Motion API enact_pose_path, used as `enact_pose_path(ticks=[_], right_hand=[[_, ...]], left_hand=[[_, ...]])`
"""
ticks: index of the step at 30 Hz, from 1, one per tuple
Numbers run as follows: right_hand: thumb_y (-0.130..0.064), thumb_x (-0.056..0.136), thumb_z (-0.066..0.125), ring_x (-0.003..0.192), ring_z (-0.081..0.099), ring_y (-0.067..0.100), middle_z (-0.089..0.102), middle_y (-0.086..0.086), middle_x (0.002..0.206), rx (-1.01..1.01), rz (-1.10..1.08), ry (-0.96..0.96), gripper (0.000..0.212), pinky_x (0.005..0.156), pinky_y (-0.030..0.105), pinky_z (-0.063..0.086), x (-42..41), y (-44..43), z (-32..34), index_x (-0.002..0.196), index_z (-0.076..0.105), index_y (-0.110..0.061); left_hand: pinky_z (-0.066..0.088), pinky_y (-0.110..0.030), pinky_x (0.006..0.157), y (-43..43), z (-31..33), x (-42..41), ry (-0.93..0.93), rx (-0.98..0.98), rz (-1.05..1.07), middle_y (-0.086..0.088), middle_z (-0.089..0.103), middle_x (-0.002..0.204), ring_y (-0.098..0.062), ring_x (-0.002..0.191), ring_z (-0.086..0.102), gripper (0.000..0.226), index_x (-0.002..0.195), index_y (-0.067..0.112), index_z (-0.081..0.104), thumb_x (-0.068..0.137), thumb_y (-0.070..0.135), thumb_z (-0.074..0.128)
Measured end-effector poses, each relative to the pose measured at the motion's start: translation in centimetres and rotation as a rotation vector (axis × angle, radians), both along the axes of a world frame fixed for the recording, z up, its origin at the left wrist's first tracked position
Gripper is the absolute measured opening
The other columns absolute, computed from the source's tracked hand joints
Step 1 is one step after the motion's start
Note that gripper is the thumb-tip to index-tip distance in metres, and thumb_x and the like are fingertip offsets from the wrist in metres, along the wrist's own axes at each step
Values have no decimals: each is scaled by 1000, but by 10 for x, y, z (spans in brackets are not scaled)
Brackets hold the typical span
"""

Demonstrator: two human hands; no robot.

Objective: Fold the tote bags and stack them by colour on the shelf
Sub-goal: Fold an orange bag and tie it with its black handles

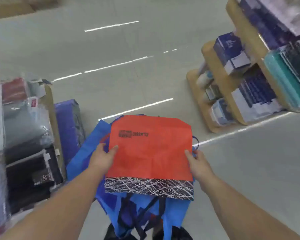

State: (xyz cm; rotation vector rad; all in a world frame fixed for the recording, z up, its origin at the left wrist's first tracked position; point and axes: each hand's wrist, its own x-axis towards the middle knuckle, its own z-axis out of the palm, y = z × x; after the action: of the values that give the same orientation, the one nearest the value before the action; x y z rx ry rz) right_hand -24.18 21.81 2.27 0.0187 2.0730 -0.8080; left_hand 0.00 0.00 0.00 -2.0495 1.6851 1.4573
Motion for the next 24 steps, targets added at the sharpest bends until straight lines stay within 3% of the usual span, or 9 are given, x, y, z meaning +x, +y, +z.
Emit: enact_pose_path(ticks=[3,5,8,10,13,15,17,20,24], right_hand=[[-40,104,49,82,62,17,64,-2,95,24,37,60,17,66,30,44,4,-8,-12,105,56,-25],[-38,106,45,83,61,16,65,-3,92,62,88,90,24,68,30,44,8,-7,-21,100,61,-20],[-34,107,44,86,64,27,69,10,92,108,121,148,37,73,35,46,10,-4,-27,98,65,-5],[-32,107,45,76,60,31,65,13,84,74,74,146,40,66,35,43,13,-2,-21,91,62,2],[-28,106,47,63,42,21,46,6,68,-26,-10,114,39,58,34,33,17,2,0,73,48,-8],[-29,106,47,68,54,22,61,6,76,-113,-33,89,35,64,36,44,17,4,18,80,58,-7],[-29,107,46,87,69,22,74,6,98,-196,-71,20,28,80,39,54,18,5,40,99,68,-14],[-30,108,46,105,70,18,75,2,112,-322,-119,-103,25,93,39,55,23,4,78,112,69,-20],[-30,107,45,102,72,7,76,-8,113,-459,-62,-247,25,84,28,55,41,-1,133,120,66,-27]], left_hand=[[52,-48,96,-5,-23,-9,48,49,0,-7,69,115,-30,104,66,58,124,16,59,86,60,65],[53,-49,95,-2,-36,-10,69,54,-20,-8,70,109,-30,101,66,36,115,15,63,95,46,63],[55,-53,90,5,-40,-9,130,29,28,-5,73,100,-30,94,69,22,102,17,68,97,38,63],[56,-53,87,9,-31,-8,166,16,92,-5,72,95,-30,91,69,15,94,18,68,100,30,61],[58,-51,85,15,2,-6,242,-8,187,-5,72,93,-33,94,70,17,88,20,67,102,22,58],[58,-52,85,17,30,1,297,-30,244,-5,74,94,-33,94,71,17,89,21,69,102,22,58],[59,-53,84,20,64,12,358,-43,311,-3,76,93,-32,91,73,17,93,23,72,102,22,58],[61,-48,76,34,128,36,446,-98,383,-1,78,92,-27,88,74,16,102,22,73,102,17,57],[60,-31,61,64,209,81,533,-199,427,-3,78,96,-18,83,74,19,111,19,71,102,12,55]])
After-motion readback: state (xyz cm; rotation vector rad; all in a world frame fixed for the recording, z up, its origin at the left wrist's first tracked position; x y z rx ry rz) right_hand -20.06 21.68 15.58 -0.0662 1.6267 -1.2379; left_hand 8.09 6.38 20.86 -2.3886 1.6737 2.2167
